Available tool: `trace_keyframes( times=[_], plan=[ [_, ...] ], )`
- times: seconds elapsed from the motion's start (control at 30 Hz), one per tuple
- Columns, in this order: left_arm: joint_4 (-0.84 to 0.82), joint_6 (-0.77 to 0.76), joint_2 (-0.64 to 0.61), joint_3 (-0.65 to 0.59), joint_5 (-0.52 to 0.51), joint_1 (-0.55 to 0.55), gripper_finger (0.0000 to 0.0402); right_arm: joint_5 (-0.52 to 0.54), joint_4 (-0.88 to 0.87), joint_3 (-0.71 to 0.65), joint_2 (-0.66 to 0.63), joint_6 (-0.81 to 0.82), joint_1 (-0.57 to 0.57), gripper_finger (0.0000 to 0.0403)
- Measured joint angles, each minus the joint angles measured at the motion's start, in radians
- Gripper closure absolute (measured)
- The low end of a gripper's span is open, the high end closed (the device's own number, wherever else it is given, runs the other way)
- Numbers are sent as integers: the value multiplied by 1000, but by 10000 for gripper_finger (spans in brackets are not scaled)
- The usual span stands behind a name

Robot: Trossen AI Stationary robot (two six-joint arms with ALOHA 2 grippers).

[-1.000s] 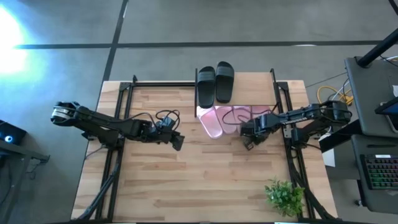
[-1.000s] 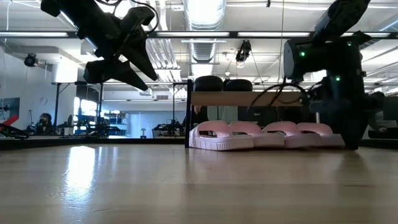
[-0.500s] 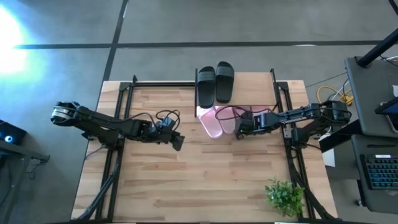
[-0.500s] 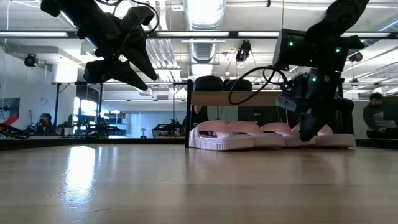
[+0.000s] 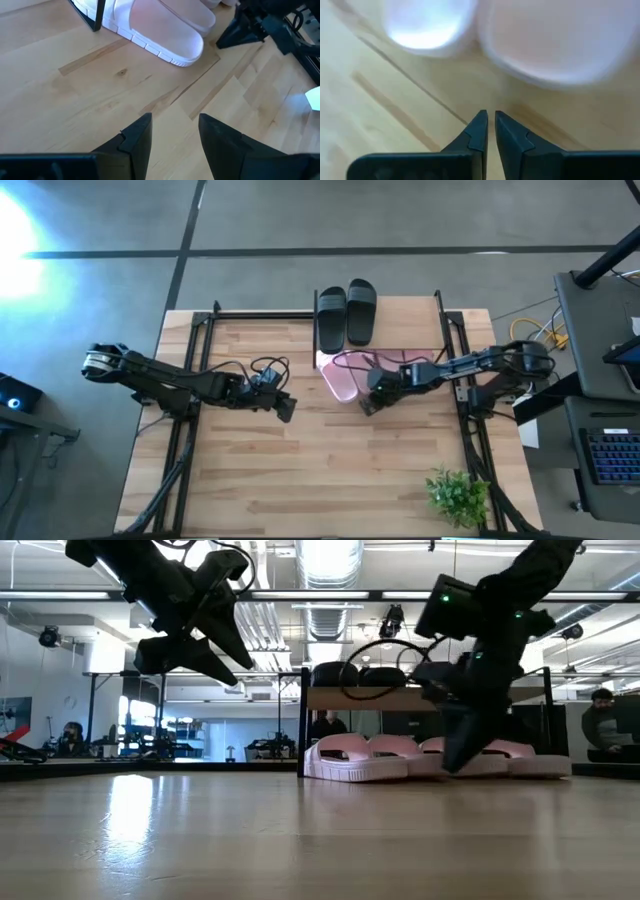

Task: Pick and place slides into the shelf
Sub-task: Adjust the pink slides under the shelf

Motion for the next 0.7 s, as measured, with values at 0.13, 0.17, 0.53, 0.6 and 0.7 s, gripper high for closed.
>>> trace_keyframes(
  times=[0.13,0.17,0.53,0.6,0.7],
  plan=[
    [1,0,0,0,3,0,254,-14,46,77,90,-63,1,374],
    [1,0,0,0,3,0,254,-15,44,102,118,-80,1,374],
    [-19,-15,0,0,3,0,254,-8,33,330,311,-182,1,374],
    [-53,-45,1,-2,-8,1,254,26,33,362,314,-192,1,374],
    [-88,-54,4,-3,-24,2,254,127,23,405,314,-204,2,374]
  ],
)
